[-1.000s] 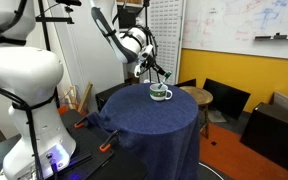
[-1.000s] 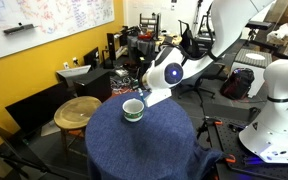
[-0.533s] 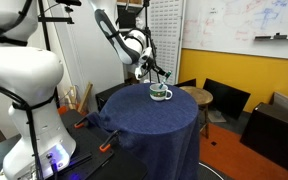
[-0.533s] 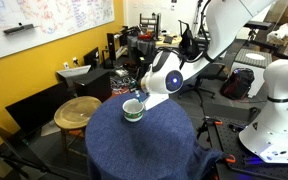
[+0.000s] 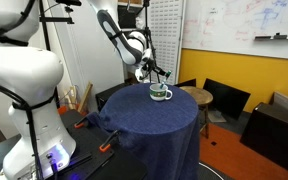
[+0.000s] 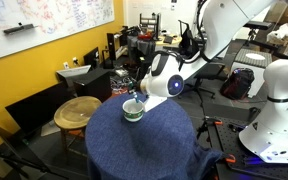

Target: Put the marker in the cup

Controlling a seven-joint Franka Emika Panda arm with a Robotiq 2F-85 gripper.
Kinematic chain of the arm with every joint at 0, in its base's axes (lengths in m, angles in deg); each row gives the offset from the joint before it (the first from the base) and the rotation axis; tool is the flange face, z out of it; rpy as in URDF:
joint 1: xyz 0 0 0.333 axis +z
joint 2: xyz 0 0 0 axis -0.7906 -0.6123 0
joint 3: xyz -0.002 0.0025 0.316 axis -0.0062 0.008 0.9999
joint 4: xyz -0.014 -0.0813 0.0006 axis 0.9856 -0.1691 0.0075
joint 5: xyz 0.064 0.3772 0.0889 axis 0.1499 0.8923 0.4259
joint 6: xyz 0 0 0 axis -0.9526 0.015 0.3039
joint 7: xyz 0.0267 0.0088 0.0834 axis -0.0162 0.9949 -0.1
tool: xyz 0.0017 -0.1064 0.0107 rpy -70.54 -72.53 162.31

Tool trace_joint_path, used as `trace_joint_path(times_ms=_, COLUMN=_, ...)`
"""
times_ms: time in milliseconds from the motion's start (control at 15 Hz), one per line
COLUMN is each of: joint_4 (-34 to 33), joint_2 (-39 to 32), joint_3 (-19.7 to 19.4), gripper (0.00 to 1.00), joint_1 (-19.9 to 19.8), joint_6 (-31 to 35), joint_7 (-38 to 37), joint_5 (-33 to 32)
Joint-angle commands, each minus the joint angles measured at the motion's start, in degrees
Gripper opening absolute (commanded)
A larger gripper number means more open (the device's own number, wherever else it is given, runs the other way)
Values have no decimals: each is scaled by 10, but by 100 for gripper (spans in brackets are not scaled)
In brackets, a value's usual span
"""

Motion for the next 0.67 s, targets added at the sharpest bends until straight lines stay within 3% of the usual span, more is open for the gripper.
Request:
trace_joint_path(times_ms=0, joint_4=-14, joint_2=-10, joint_3=6, gripper=5, joint_1=-1, joint_6=2, joint_7=-38, joint_5=-34)
trace_joint_path(times_ms=133, joint_4=-15, joint_2=-11, joint_3=9, gripper=5, joint_1=-2, joint_6=3, joint_7=-43, joint_5=-46)
trace_joint_path(times_ms=200, joint_4=-14, joint_2=-12, joint_3=10, gripper=20, joint_1=-2, joint_6=3, joint_7=-44, joint_5=-49)
trace_joint_path(times_ms=267, joint_4=-14, joint_2=-12, joint_3=11, gripper=46, joint_1=-2, joint_6=1, joint_7=-42, joint_5=-49)
trace_joint_path(times_ms=400, joint_4=-15, joint_2=-13, joint_3=13, gripper=54, joint_1=-3, joint_6=3, joint_7=-43, joint_5=-51)
trace_joint_path(times_ms=600, joint_4=-16, joint_2=-14, joint_3=13, gripper=76, joint_1=-4, joint_6=4, joint_7=-42, joint_5=-50)
